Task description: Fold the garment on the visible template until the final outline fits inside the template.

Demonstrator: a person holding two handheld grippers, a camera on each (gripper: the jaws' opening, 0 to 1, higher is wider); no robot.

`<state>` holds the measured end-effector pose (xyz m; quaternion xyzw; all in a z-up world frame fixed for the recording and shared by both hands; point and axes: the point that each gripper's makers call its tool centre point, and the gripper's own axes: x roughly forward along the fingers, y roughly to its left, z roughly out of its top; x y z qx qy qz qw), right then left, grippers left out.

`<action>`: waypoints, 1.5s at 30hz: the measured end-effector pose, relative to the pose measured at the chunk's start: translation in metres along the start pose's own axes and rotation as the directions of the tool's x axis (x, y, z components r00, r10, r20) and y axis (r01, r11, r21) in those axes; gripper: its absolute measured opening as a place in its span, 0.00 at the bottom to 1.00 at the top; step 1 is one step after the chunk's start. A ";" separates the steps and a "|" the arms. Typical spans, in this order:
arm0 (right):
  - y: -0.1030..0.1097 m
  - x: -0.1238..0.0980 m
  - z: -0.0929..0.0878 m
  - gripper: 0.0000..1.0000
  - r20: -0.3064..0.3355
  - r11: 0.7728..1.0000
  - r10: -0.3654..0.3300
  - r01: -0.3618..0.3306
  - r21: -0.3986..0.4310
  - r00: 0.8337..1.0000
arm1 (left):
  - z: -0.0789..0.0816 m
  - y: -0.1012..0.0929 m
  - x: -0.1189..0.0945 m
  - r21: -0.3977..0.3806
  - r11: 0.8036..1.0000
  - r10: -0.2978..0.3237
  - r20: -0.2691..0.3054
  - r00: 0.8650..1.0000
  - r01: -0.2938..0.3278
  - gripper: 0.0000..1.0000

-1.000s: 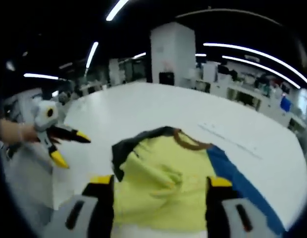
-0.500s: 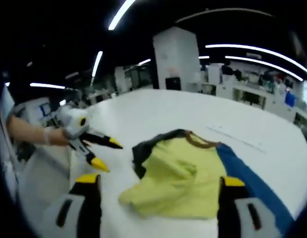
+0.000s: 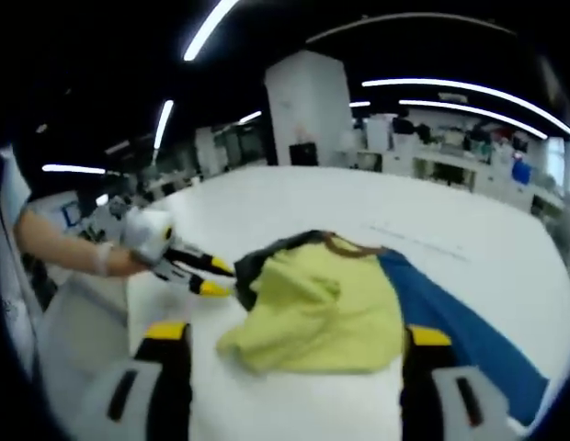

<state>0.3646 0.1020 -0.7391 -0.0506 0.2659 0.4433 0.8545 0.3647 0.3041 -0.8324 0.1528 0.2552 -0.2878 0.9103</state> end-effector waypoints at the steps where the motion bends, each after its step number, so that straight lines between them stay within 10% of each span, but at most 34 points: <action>1: -0.001 -0.001 -0.001 0.96 -0.004 1.000 -0.002 0.002 0.005 1.000 | 0.000 0.001 0.002 0.011 1.000 0.005 -0.002 1.000 -0.005 0.20; 18: 0.015 -0.013 -0.021 0.86 -0.001 0.999 -0.044 0.044 0.024 0.999 | 0.008 -0.001 -0.001 -0.132 0.991 0.003 0.021 1.000 -0.001 0.00; 33: 0.046 -0.029 -0.017 0.84 0.035 0.998 -0.056 0.054 0.039 0.998 | 0.033 0.017 -0.061 -0.191 0.981 0.026 0.058 0.998 -0.015 0.00; 45: 0.078 -0.040 -0.009 0.85 0.068 0.991 -0.122 0.117 0.069 0.990 | 0.022 0.051 -0.109 -0.212 0.977 0.023 0.023 0.999 -0.018 0.00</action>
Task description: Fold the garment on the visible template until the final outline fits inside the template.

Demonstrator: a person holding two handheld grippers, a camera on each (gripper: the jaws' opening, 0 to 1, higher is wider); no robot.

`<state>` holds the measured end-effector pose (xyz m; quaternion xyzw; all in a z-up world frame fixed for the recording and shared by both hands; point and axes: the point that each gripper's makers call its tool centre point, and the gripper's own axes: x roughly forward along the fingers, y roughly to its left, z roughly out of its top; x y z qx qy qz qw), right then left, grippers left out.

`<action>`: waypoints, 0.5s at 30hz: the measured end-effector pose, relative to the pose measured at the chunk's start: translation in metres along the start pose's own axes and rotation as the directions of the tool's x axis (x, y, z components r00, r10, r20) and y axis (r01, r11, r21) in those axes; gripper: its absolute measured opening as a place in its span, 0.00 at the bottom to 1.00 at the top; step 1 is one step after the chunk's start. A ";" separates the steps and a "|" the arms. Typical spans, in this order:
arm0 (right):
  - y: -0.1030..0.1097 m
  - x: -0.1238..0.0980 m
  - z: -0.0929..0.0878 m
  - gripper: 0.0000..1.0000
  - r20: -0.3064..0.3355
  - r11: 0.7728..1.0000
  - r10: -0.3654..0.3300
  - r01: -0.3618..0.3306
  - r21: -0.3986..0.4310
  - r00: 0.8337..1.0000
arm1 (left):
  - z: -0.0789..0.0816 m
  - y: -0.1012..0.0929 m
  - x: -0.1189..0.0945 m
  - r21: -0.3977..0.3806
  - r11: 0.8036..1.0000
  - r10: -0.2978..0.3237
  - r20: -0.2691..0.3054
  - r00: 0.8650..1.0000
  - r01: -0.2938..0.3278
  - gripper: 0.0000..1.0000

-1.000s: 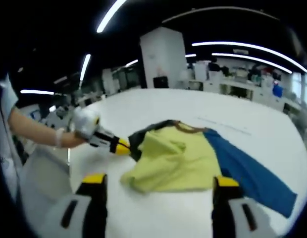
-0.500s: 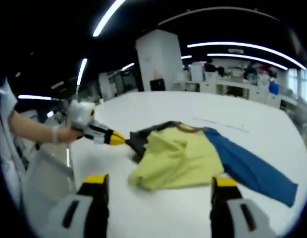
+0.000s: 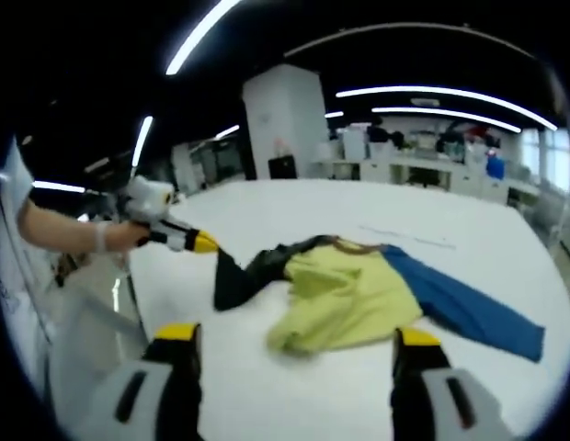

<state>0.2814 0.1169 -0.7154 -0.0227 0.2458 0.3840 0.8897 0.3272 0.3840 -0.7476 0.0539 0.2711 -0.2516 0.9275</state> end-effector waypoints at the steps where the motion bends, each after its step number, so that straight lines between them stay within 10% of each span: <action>1: 0.001 0.000 -0.001 0.85 -0.001 1.000 -0.004 0.004 0.005 1.000 | 0.000 0.005 -0.004 0.002 1.000 0.002 -0.005 1.000 -0.002 0.00; 15: 0.021 0.011 -0.005 0.84 -0.006 0.999 -0.033 0.033 0.043 0.999 | -0.016 0.058 -0.037 -0.015 0.999 0.039 -0.054 0.998 -0.040 0.00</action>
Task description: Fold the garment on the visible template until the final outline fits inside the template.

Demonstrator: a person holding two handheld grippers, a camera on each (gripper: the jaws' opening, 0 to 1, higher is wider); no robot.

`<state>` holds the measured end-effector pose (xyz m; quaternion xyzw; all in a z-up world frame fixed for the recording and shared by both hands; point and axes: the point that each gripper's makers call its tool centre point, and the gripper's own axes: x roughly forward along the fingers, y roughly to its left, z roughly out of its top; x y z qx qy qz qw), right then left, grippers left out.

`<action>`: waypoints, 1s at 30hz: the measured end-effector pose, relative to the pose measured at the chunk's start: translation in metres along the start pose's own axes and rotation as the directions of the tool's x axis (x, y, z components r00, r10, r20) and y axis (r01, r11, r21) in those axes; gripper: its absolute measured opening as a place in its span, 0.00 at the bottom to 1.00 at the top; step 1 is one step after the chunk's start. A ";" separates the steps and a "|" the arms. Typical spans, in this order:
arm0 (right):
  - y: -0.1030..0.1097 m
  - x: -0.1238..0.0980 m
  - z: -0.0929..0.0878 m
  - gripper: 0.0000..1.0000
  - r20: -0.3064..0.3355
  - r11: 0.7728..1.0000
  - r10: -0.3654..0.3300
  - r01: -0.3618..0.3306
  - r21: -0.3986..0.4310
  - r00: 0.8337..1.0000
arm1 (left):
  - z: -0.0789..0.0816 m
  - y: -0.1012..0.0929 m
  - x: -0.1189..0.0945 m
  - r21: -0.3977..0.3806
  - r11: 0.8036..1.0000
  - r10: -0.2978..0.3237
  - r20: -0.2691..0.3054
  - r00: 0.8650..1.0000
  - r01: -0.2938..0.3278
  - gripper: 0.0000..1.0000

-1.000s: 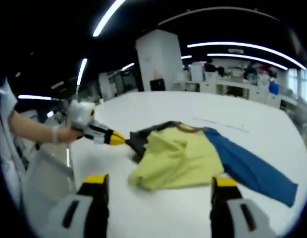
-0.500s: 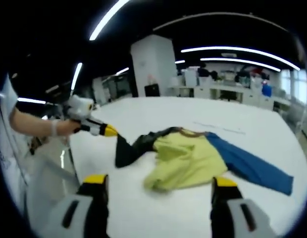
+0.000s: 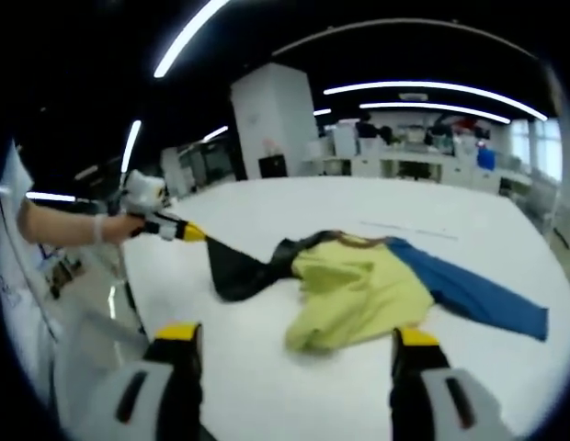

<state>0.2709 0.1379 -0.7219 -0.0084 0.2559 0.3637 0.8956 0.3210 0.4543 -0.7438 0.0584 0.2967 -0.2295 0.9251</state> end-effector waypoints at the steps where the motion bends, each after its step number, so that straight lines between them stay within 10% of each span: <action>1: 0.001 0.001 0.000 0.84 -0.001 1.000 -0.001 0.001 0.005 1.000 | -0.001 0.007 -0.002 -0.003 1.000 0.004 -0.006 1.000 -0.004 0.00; 30: -0.005 0.026 -0.008 0.83 -0.058 0.996 -0.072 0.075 0.052 0.996 | -0.042 0.146 0.012 -0.069 0.992 0.083 -0.230 0.970 -0.101 0.00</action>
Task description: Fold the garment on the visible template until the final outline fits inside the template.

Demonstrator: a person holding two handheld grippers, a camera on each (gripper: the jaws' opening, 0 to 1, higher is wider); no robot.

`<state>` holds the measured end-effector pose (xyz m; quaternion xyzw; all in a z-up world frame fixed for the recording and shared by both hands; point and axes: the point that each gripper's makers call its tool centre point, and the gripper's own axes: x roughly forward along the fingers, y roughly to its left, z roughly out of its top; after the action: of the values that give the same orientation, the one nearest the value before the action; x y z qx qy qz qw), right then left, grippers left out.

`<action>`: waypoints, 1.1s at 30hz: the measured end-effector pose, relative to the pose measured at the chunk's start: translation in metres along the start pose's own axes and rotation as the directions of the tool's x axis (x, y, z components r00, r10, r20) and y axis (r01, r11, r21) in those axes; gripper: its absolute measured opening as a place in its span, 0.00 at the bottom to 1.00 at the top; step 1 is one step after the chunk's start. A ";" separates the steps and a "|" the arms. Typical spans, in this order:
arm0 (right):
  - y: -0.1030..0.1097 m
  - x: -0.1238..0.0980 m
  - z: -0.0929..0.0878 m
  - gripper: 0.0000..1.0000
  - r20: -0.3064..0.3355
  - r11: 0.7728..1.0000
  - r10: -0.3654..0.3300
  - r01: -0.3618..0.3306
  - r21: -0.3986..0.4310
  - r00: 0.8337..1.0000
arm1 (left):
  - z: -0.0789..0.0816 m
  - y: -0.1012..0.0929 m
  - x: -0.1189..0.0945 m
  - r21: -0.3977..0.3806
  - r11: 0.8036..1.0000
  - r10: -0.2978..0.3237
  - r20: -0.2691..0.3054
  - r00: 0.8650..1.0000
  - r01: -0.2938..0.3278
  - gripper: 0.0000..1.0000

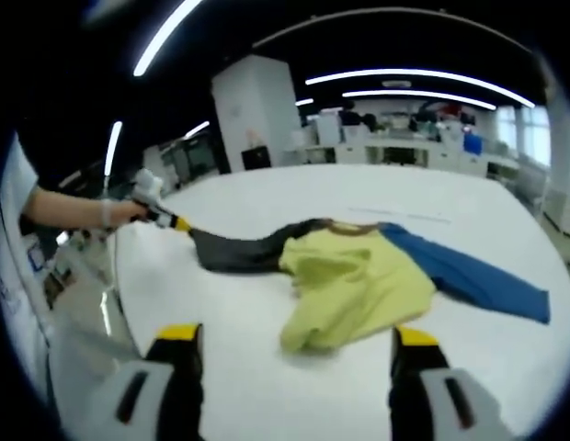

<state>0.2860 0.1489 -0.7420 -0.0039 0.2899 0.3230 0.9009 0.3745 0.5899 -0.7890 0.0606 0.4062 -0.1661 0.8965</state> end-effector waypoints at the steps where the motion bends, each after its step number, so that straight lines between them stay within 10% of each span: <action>1: 0.000 0.001 0.000 0.83 -0.002 1.000 -0.003 0.003 0.004 1.000 | -0.001 0.002 0.001 0.009 1.000 0.000 -0.010 1.000 0.000 0.00; 10: 0.003 0.009 -0.002 0.83 -0.013 1.000 -0.022 0.022 0.016 1.000 | -0.015 0.027 0.015 -0.023 1.000 -0.012 -0.125 0.992 0.009 0.00; 21: 0.011 0.014 -0.004 0.83 -0.014 0.999 -0.030 0.030 0.025 0.999 | -0.056 0.045 0.014 -0.092 0.996 -0.043 -0.319 0.947 0.014 0.00; 33: 0.012 0.013 -0.004 0.83 -0.015 0.999 -0.043 0.043 0.018 0.999 | -0.064 0.082 0.018 -0.086 0.996 -0.013 -0.382 0.924 -0.021 0.00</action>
<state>0.2847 0.1655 -0.7502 -0.0044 0.2993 0.3010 0.9054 0.3684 0.6783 -0.8468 0.0530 0.5801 -0.1312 0.8022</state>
